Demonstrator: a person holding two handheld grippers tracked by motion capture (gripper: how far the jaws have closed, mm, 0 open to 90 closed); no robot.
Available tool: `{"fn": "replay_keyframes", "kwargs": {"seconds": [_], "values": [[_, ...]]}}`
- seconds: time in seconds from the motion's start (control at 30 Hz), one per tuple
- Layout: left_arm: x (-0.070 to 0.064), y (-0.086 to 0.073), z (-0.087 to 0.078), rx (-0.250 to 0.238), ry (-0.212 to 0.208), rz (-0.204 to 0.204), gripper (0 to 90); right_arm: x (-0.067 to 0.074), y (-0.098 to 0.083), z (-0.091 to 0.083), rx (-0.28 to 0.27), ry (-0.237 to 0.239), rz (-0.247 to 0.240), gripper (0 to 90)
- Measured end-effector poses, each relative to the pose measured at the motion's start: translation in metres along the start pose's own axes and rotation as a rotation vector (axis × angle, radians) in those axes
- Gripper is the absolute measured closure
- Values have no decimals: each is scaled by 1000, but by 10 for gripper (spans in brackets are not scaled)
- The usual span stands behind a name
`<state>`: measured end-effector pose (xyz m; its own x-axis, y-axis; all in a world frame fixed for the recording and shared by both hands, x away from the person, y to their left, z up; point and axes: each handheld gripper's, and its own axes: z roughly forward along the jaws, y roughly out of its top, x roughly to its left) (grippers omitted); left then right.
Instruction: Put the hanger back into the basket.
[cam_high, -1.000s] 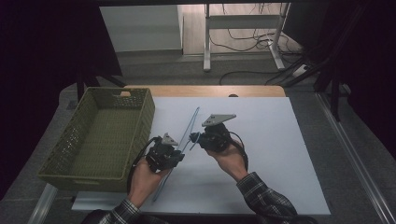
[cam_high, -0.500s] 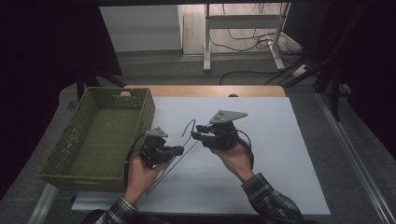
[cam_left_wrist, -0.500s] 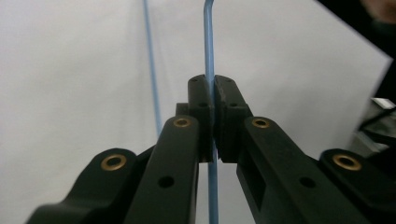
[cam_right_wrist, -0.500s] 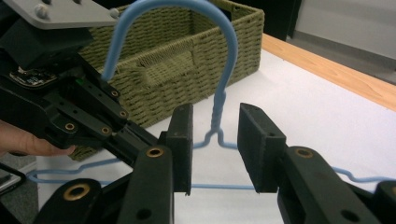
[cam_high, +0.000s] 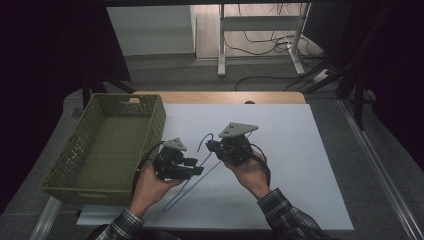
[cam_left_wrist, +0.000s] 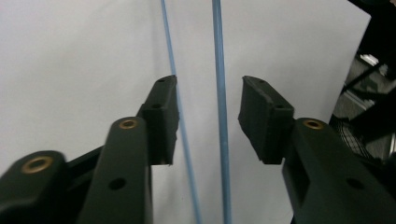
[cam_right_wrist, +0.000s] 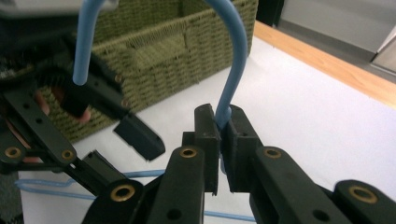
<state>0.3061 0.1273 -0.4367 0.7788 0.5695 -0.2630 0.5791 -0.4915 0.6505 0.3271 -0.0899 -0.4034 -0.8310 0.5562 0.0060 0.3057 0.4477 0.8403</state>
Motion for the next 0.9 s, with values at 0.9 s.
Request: {"fn": "replay_keyframes", "kwargs": {"seconds": [0.9], "values": [[8, 27, -23, 49, -55, -59, 877, -8, -6, -32, -23, 11, 45, 613]]}}
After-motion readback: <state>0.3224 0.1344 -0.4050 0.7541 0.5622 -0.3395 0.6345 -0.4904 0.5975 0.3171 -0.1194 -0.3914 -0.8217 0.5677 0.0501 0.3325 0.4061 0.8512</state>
